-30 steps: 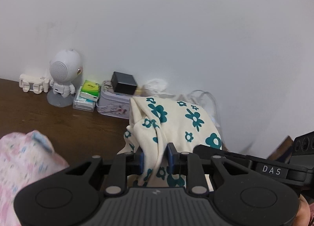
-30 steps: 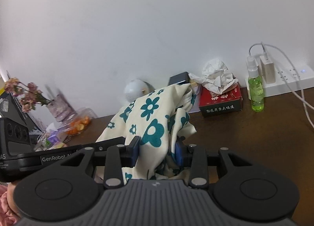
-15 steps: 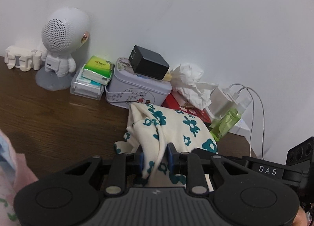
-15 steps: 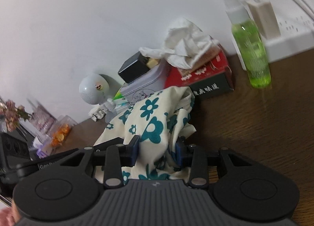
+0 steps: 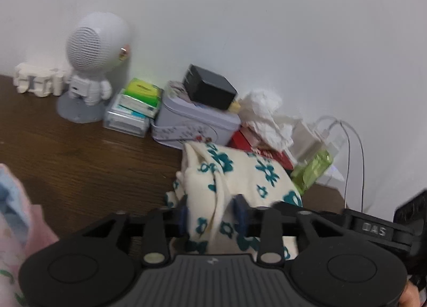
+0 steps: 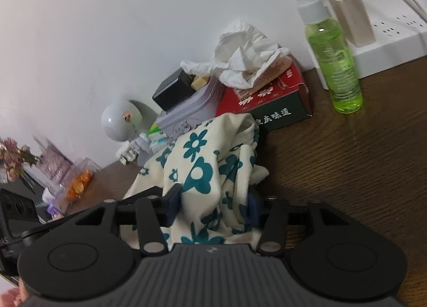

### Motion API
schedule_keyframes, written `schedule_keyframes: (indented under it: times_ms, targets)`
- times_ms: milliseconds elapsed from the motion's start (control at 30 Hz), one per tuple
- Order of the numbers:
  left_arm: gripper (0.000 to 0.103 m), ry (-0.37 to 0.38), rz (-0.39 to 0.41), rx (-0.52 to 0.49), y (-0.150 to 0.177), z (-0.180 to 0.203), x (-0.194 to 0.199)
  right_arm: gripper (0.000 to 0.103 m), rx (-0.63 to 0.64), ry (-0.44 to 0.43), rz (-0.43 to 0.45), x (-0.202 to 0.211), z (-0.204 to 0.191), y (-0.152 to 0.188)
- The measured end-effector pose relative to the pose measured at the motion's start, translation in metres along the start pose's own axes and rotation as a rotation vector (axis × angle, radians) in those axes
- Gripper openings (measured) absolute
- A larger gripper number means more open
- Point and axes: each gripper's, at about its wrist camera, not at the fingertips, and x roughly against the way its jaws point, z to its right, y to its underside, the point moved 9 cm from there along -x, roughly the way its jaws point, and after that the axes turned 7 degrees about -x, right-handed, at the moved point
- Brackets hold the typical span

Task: Fold clothes
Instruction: 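Carry the held bundle with both grippers toward the tin box by the wall, then lower the bundle onto the table and open both grippers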

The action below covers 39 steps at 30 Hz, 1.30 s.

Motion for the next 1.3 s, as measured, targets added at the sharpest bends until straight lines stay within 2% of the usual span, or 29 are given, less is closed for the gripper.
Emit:
schedule_keyframes:
  times_ms: [33,100,200,233,267,333,400,500,700,833,900,933,967,1033,1067,1100,1167,1233,1300]
  targets:
    - [0.049,-0.005,0.011,0.014,-0.003,-0.002,0.004,0.066,-0.004,0.001,0.017,0.005,0.0,-0.004]
    - [0.05,-0.013,0.087,0.004,-0.013,-0.002,0.018,0.069,0.027,0.01,0.078,0.021,-0.006,-0.014]
    - [0.048,-0.053,0.182,-0.074,-0.022,0.008,0.03,0.069,0.135,0.027,0.209,0.043,-0.024,-0.025]
    - [0.043,-0.067,0.2,-0.105,-0.023,0.012,0.031,0.065,0.182,0.027,0.236,0.046,-0.033,-0.025]
    - [0.027,-0.075,0.196,-0.153,-0.021,0.019,0.027,0.06,0.227,0.03,0.245,0.044,-0.042,-0.024]
    - [0.015,-0.078,0.158,-0.214,-0.014,0.027,0.016,0.035,0.289,0.039,0.235,0.035,-0.056,-0.02]
    - [0.014,-0.094,0.112,-0.244,-0.004,0.028,0.005,0.027,0.328,0.083,0.198,0.017,-0.062,-0.017]
    - [0.014,-0.128,0.072,-0.286,0.005,0.025,-0.004,0.023,0.355,0.215,0.144,-0.005,-0.053,-0.014]
    - [0.014,-0.134,0.059,-0.317,0.01,0.024,-0.008,0.023,0.338,0.244,0.114,-0.01,-0.039,-0.01]
    - [0.014,-0.124,0.065,-0.31,0.009,0.023,-0.006,0.023,0.361,0.249,0.12,-0.009,-0.045,-0.008]
    - [0.018,-0.127,0.095,-0.319,0.004,0.026,0.002,0.026,0.348,0.22,0.14,-0.002,-0.048,-0.01]
    - [0.028,-0.132,0.116,-0.328,0.002,0.028,0.008,0.028,0.337,0.2,0.154,0.002,-0.049,-0.013]
    - [0.049,-0.137,0.137,-0.336,-0.001,0.03,0.014,0.031,0.326,0.18,0.168,0.007,-0.051,-0.015]
    - [0.075,-0.157,0.18,-0.355,-0.005,0.035,0.025,0.048,0.304,0.139,0.195,0.017,-0.054,-0.02]
    - [0.082,-0.172,0.201,-0.366,-0.006,0.038,0.03,0.049,0.3,0.128,0.207,0.021,-0.055,-0.022]
    - [0.083,-0.188,0.204,-0.383,-0.005,0.04,0.032,0.05,0.306,0.13,0.217,0.026,-0.057,-0.024]
    - [0.091,-0.221,0.202,-0.407,-0.003,0.044,0.035,0.06,0.305,0.133,0.233,0.034,-0.058,-0.026]
    - [0.094,-0.25,0.185,-0.407,0.002,0.044,0.035,0.081,0.297,0.14,0.245,0.038,-0.058,-0.028]
    - [0.095,-0.269,0.165,-0.39,0.008,0.042,0.037,0.092,0.291,0.148,0.254,0.042,-0.057,-0.029]
